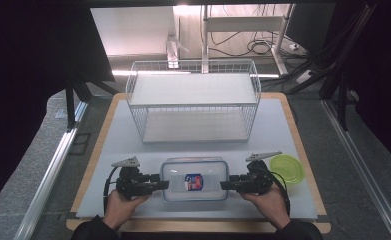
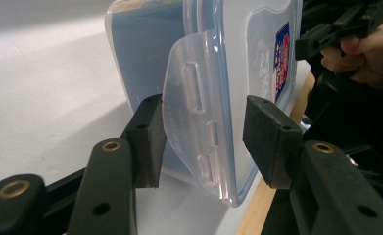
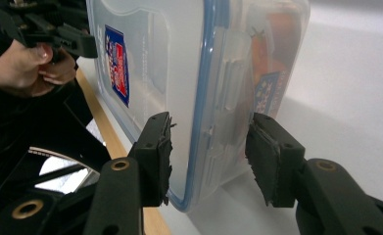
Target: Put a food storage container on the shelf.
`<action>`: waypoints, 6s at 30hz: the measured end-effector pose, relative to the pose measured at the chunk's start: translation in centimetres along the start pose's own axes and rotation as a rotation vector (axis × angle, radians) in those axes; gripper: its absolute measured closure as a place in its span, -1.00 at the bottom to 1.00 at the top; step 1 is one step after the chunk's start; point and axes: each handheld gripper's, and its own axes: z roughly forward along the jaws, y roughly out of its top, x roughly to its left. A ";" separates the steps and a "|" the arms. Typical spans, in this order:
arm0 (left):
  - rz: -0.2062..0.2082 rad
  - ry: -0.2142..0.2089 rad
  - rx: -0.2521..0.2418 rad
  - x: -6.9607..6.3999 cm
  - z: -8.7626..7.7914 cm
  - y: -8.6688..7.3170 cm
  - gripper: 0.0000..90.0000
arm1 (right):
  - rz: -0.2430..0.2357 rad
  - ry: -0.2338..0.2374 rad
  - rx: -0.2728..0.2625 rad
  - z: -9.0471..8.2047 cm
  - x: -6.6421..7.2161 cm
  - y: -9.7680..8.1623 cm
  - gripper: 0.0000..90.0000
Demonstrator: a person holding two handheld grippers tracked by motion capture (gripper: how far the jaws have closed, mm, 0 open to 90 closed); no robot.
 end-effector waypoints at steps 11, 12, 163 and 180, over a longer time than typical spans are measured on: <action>0.054 0.040 -0.033 -1.0 -0.2 1.2 0.16 | -0.015 -0.011 -0.091 -0.9 0.3 0.5 0.19; 0.060 0.041 -0.036 -1.0 -0.3 1.3 0.16 | -0.017 -0.007 -0.094 -1.0 0.3 0.6 0.19; 0.270 0.319 -0.127 3.2 -2.8 24.6 0.32 | -0.227 -0.286 -0.278 -4.7 1.0 20.1 0.80; 0.234 0.350 -0.116 4.0 -2.8 24.6 0.50 | -0.110 -0.317 -0.312 -3.1 -1.2 23.1 0.86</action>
